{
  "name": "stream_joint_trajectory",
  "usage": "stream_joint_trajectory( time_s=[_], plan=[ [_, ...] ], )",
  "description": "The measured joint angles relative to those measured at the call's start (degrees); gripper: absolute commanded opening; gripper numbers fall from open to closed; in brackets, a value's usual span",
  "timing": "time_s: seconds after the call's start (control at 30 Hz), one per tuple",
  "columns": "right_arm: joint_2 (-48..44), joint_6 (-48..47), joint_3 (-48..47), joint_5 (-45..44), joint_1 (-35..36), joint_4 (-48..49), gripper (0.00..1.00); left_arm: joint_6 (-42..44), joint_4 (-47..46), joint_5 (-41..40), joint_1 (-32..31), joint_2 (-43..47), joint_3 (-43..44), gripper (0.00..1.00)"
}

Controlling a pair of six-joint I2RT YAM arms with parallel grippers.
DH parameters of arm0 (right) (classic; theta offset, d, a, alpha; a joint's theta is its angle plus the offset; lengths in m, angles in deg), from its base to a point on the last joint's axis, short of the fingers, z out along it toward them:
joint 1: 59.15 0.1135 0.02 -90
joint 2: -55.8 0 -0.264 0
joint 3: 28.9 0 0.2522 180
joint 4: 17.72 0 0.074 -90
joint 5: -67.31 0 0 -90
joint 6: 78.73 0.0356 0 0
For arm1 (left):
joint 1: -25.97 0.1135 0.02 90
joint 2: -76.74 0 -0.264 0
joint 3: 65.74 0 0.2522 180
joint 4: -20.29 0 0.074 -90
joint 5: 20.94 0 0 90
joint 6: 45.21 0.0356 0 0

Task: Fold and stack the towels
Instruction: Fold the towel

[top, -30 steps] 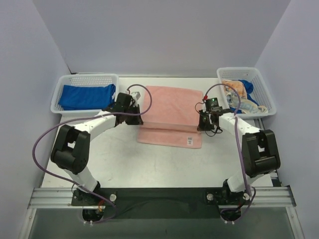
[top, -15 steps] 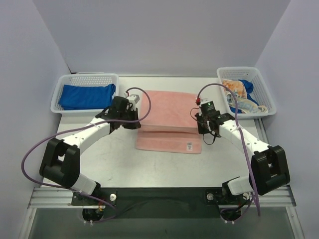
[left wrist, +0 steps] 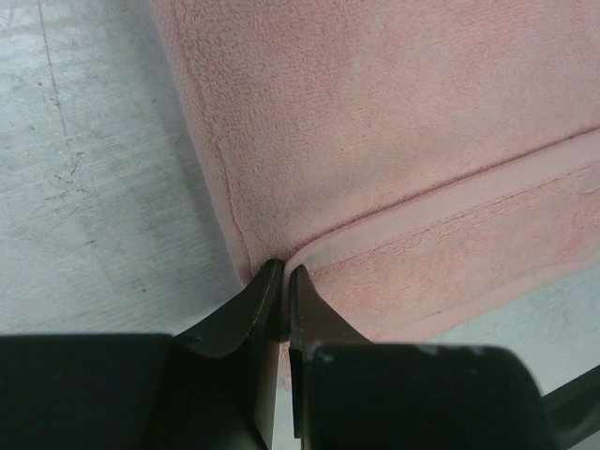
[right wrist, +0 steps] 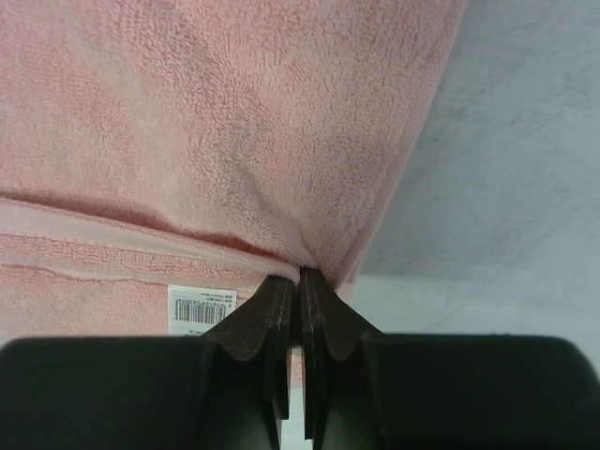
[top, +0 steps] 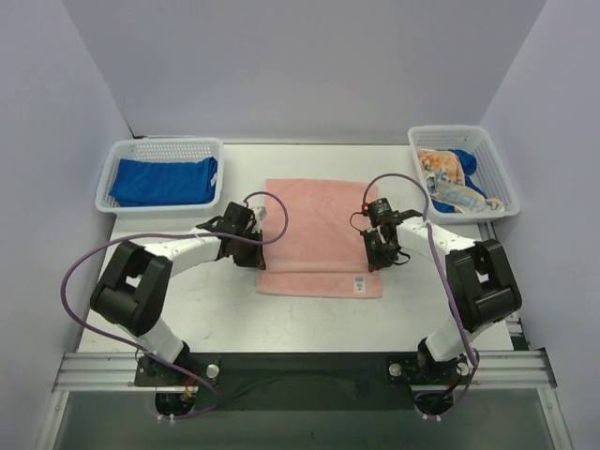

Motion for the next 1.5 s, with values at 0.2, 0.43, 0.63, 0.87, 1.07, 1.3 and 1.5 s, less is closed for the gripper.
stream_joint_trajectory(
  time_s=[0.2, 0.43, 0.63, 0.87, 1.07, 1.3, 1.5],
  plan=[
    [4.26, -0.46, -4.76, 0.72, -1.51, -3.21, 0.00, -1.01, 1.11, -0.63, 0.42, -2.71, 3.28, 0.00],
    [10.47, -1.20, -12.79, 0.98, -3.04, -3.87, 0.00, -0.92, 2.23, -0.79, 3.98, -10.71, 13.11, 0.00],
    [12.94, -2.60, -18.27, 0.04, -3.17, -2.73, 0.00, 0.74, 4.92, -0.79, 6.54, -15.08, 21.40, 0.00],
    [9.77, -5.44, -20.98, -2.51, -3.54, -2.62, 0.00, 1.95, 8.04, -0.39, 7.02, -14.56, 28.35, 0.00],
    [1.03, -6.91, -22.16, -3.10, -3.56, -2.95, 0.00, 2.75, 10.38, -0.42, 7.30, -9.49, 32.37, 0.00],
    [-5.92, -6.99, -21.22, -2.86, -3.52, -3.56, 0.00, 2.69, 11.32, 0.83, 7.32, -1.07, 32.37, 0.00],
    [-9.70, -5.77, -16.59, -1.29, -3.13, -4.17, 0.00, 2.25, 11.89, 2.38, 7.30, 2.95, 27.30, 0.00]
  ],
)
